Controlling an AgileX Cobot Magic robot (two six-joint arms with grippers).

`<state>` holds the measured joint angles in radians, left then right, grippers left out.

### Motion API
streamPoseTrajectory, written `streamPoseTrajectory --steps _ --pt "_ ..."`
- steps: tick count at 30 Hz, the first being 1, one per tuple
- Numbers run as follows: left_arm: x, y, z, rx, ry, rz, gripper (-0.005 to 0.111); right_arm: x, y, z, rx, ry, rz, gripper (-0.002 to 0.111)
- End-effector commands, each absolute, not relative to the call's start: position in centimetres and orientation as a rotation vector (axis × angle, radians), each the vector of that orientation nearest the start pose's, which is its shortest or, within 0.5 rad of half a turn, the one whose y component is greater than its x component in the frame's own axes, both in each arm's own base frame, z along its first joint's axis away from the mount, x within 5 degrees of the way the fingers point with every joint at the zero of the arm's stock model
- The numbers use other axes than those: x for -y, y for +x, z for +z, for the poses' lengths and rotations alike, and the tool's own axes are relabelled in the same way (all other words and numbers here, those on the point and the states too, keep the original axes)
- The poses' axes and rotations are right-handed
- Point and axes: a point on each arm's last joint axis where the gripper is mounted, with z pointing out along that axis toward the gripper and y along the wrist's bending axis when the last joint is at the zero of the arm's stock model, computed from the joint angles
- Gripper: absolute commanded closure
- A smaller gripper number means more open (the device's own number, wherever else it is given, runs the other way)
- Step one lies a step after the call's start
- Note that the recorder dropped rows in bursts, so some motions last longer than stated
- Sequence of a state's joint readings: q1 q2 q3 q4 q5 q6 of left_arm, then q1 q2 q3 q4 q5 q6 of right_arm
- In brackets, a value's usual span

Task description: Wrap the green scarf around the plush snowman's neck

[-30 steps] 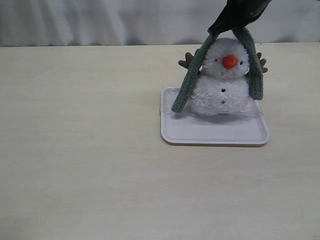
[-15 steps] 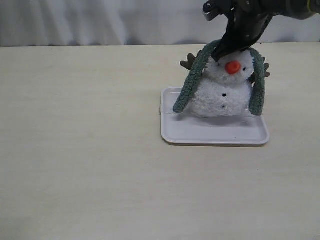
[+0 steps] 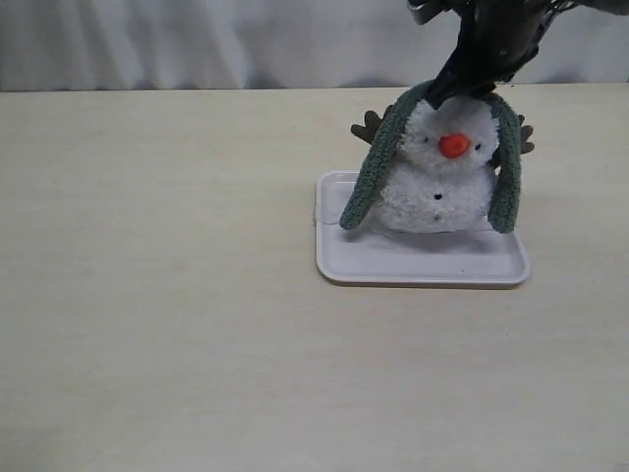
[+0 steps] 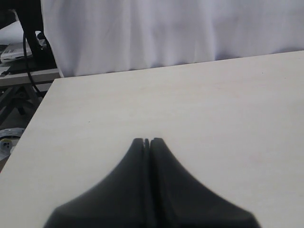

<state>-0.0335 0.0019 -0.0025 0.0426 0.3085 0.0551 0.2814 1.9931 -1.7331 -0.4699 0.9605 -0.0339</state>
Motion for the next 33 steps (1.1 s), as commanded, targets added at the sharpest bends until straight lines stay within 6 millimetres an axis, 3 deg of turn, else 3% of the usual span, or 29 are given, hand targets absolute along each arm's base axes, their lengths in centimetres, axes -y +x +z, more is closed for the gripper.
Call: streamPoseTrajectory --steps 1,5,9,14,22,27,29,33 --pt "0.0 5.4 18.6 -1.785 0.098 0.055 0.107 -8.6 41.9 30.2 -2.493 -0.563 -0.489 0.066" --pt "0.0 5.4 18.6 -1.785 0.098 0.055 0.107 -8.0 40.5 32.2 -2.521 -0.488 -0.491 0.066" --pt "0.0 5.4 18.6 -1.785 0.098 0.055 0.107 -6.9 39.7 31.8 -2.646 -0.396 -0.462 0.066" --pt "0.0 5.4 18.6 -1.785 0.098 0.055 0.107 -5.7 39.9 29.4 -2.757 -0.391 -0.209 0.066" --pt "0.0 5.4 18.6 -1.785 0.098 0.055 0.107 -4.4 40.1 24.2 -2.734 -0.391 -0.196 0.066" --pt "0.0 5.4 18.6 -1.785 0.098 0.055 0.107 -4.4 40.3 22.2 -2.635 -0.36 -0.196 0.067" --pt "0.0 5.4 18.6 -1.785 0.098 0.055 0.107 -4.3 40.3 21.7 -2.615 -0.345 -0.208 0.073" --pt "0.0 5.4 18.6 -1.785 0.098 0.055 0.107 -3.9 40.0 21.3 -2.627 -0.379 -0.271 0.102"
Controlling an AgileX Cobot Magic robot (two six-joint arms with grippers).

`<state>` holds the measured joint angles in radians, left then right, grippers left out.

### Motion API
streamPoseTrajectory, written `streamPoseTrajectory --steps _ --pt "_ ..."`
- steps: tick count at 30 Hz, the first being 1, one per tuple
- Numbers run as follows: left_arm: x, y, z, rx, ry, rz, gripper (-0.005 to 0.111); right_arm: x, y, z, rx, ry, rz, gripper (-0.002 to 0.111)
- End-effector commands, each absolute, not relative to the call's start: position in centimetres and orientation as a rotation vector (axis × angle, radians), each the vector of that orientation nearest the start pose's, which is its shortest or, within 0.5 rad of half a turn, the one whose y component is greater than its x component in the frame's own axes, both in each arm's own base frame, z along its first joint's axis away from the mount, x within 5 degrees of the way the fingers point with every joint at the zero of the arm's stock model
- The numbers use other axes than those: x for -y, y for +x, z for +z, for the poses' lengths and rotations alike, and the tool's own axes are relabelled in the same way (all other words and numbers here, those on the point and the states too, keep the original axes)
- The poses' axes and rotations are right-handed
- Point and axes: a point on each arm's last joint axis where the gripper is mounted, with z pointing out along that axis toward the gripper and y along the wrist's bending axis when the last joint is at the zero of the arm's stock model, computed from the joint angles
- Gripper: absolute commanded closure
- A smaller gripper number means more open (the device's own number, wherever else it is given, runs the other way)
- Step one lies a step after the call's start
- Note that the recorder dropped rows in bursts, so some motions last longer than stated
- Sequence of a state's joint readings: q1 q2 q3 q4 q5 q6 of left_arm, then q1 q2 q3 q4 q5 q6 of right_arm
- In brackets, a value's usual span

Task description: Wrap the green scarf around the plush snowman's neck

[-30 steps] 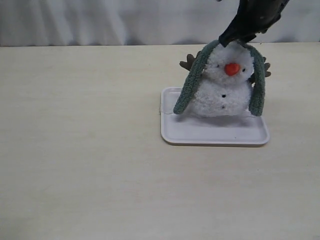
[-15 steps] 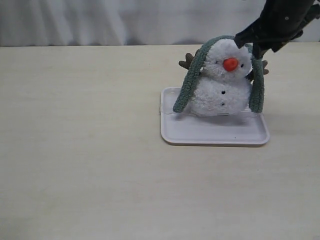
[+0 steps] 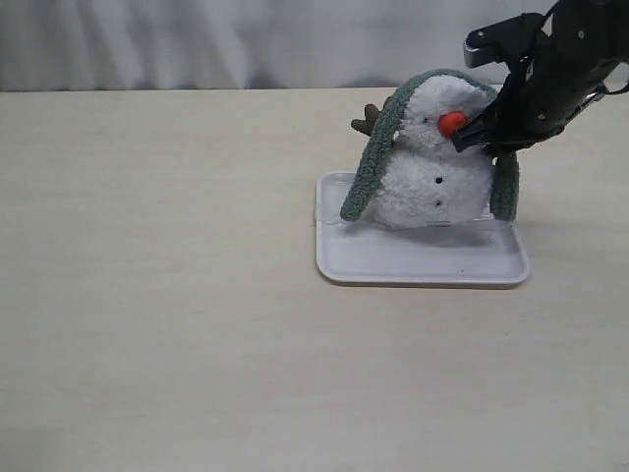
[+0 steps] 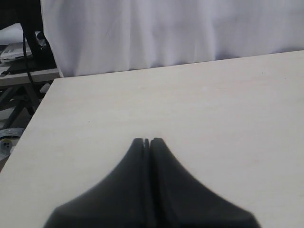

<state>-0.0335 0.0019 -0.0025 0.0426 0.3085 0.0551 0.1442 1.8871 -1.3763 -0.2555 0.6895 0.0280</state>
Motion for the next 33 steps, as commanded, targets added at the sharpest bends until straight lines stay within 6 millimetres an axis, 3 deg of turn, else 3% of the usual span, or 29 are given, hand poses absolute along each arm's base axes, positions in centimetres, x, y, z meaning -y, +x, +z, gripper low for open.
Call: streamPoseTrajectory --steps 1,16,21,26,29,33 --pt "0.0 5.4 18.6 -1.785 0.098 0.055 0.107 -3.9 40.0 21.3 -2.628 -0.381 -0.275 0.104" --pt "0.0 5.4 18.6 -1.785 0.098 0.055 0.107 -5.3 38.1 22.5 -2.884 -0.47 -0.033 0.104" --pt "0.0 5.4 18.6 -1.785 0.098 0.055 0.107 -5.7 38.3 20.3 -2.91 -0.412 0.04 0.104" --pt "0.0 5.4 18.6 -1.785 0.098 0.055 0.107 -6.0 38.1 18.5 -3.005 -0.503 0.087 0.104" --pt "0.0 5.4 18.6 -1.785 0.098 0.055 0.107 -5.8 38.2 18.3 -3.002 -0.513 0.062 0.104" --pt "0.0 5.4 18.6 -1.785 0.098 0.055 0.107 -5.9 38.8 19.6 -2.968 -0.504 0.07 0.103"
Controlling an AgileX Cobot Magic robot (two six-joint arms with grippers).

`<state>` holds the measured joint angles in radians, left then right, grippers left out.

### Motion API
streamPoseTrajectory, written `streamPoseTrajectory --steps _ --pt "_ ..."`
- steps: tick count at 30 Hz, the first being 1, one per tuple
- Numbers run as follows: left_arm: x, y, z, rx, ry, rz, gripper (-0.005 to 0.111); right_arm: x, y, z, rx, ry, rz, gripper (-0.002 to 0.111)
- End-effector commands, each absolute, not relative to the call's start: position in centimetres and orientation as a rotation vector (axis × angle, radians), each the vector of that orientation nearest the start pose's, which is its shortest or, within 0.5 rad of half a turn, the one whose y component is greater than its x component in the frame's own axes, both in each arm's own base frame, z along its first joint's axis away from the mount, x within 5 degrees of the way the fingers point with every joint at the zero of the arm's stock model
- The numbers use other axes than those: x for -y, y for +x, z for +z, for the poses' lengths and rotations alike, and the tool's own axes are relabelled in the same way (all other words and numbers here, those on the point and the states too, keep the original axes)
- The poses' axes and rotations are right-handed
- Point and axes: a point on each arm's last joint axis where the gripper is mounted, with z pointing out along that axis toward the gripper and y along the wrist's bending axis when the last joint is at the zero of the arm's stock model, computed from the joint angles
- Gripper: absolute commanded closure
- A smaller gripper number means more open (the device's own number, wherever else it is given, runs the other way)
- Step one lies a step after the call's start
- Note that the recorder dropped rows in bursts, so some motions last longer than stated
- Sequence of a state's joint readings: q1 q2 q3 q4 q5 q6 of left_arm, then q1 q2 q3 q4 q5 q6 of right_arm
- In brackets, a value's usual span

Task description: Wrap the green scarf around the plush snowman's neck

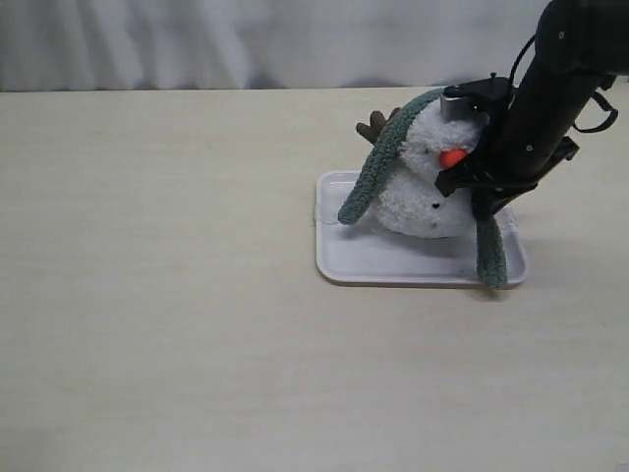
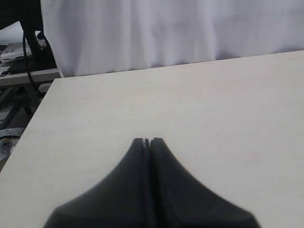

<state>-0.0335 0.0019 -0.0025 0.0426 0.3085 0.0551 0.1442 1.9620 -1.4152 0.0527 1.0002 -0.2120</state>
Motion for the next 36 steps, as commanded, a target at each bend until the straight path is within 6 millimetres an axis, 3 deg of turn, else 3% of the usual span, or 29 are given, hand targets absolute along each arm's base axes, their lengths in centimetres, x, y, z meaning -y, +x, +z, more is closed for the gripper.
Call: streamPoseTrajectory --steps 1,4,5,8,11,19,23,27,28,36 --pt "0.0 5.4 18.6 -1.785 0.098 0.055 0.107 -6.0 38.9 20.1 -2.966 -0.515 0.08 0.1" --pt "0.0 5.4 18.6 -1.785 0.098 0.055 0.107 -6.0 38.9 21.1 -2.988 -0.531 0.088 0.084" --pt "0.0 5.4 18.6 -1.785 0.098 0.055 0.107 -5.9 38.8 21.5 -3.011 -0.541 0.077 0.073" --pt "0.0 5.4 18.6 -1.785 0.098 0.055 0.107 -5.7 38.7 22.1 -3.048 -0.521 0.035 0.054" --pt "0.0 5.4 18.6 -1.785 0.098 0.055 0.107 -5.4 39.2 23.2 -3.034 -0.462 -0.022 0.047" --pt "0.0 5.4 18.6 -1.785 0.098 0.055 0.107 -5.5 39.4 28.5 -2.866 -0.463 -0.024 0.05" --pt "0.0 5.4 18.6 -1.785 0.098 0.055 0.107 -4.9 39.7 30.4 -2.695 -0.382 -0.126 0.07" --pt "0.0 5.4 18.6 -1.785 0.098 0.055 0.107 -4.7 40.2 29.1 -2.666 -0.393 -0.157 0.1" --pt "0.0 5.4 18.6 -1.785 0.098 0.055 0.107 -4.7 40.4 28.7 -2.657 -0.397 -0.169 0.104" --pt "0.0 5.4 18.6 -1.785 0.098 0.055 0.107 -4.6 42.3 24.6 -2.632 -0.291 -0.2 0.104"
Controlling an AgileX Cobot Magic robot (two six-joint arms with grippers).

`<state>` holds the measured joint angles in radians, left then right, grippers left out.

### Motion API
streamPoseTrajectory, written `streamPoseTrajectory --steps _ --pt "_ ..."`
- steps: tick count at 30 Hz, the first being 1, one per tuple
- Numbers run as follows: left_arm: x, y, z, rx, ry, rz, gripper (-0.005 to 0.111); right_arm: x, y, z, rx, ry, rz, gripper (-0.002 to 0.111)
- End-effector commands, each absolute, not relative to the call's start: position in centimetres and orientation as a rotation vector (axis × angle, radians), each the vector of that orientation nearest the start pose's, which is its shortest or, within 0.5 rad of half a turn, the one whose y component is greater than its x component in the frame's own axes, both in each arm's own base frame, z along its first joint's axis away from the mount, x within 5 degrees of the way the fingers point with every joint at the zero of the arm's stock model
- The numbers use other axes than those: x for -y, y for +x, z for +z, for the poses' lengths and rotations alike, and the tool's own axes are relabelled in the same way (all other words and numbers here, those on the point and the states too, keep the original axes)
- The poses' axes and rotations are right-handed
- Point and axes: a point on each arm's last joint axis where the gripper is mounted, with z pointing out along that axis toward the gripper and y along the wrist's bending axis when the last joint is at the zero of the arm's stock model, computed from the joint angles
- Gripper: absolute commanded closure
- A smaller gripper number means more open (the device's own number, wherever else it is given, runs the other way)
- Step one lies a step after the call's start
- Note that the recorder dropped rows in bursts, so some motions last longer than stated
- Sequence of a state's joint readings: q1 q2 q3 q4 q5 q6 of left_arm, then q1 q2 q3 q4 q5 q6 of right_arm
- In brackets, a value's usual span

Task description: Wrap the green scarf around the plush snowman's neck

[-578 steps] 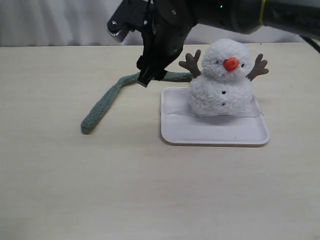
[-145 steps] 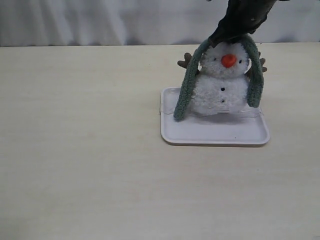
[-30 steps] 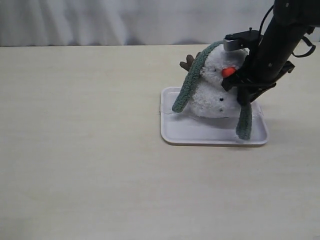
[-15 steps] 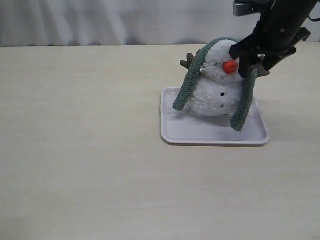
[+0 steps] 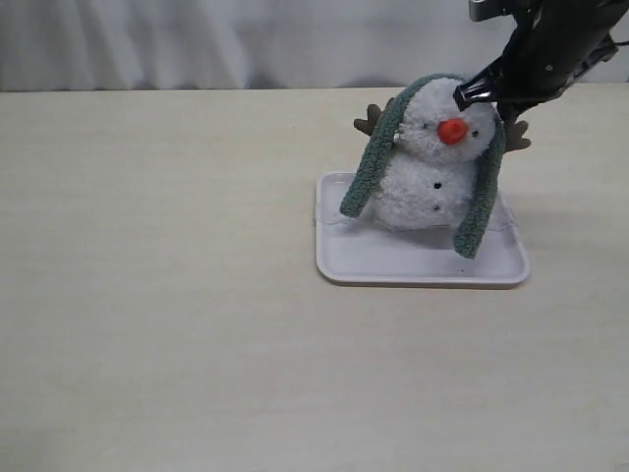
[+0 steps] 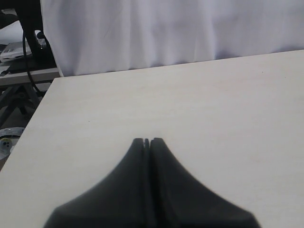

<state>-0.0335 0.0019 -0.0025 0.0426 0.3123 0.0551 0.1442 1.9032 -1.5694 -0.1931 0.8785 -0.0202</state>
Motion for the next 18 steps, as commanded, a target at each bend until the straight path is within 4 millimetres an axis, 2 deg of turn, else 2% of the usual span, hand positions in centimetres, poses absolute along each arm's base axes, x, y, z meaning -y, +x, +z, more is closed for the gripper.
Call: streamPoseTrajectory --steps 1,11,15,18 --pt "0.0 5.4 18.6 -1.785 0.098 0.055 0.107 -4.6 42.4 24.1 -2.642 -0.292 -0.199 0.104" --pt "0.0 5.4 18.6 -1.785 0.098 0.055 0.107 -4.9 42.7 20.8 -2.756 -0.349 -0.19 0.104" --pt "0.0 5.4 18.6 -1.785 0.098 0.055 0.107 -4.8 42.7 21.3 -2.749 -0.348 -0.192 0.104" --pt "0.0 5.4 18.6 -1.785 0.098 0.055 0.107 -4.8 42.5 22.8 -2.704 -0.349 -0.189 0.104"
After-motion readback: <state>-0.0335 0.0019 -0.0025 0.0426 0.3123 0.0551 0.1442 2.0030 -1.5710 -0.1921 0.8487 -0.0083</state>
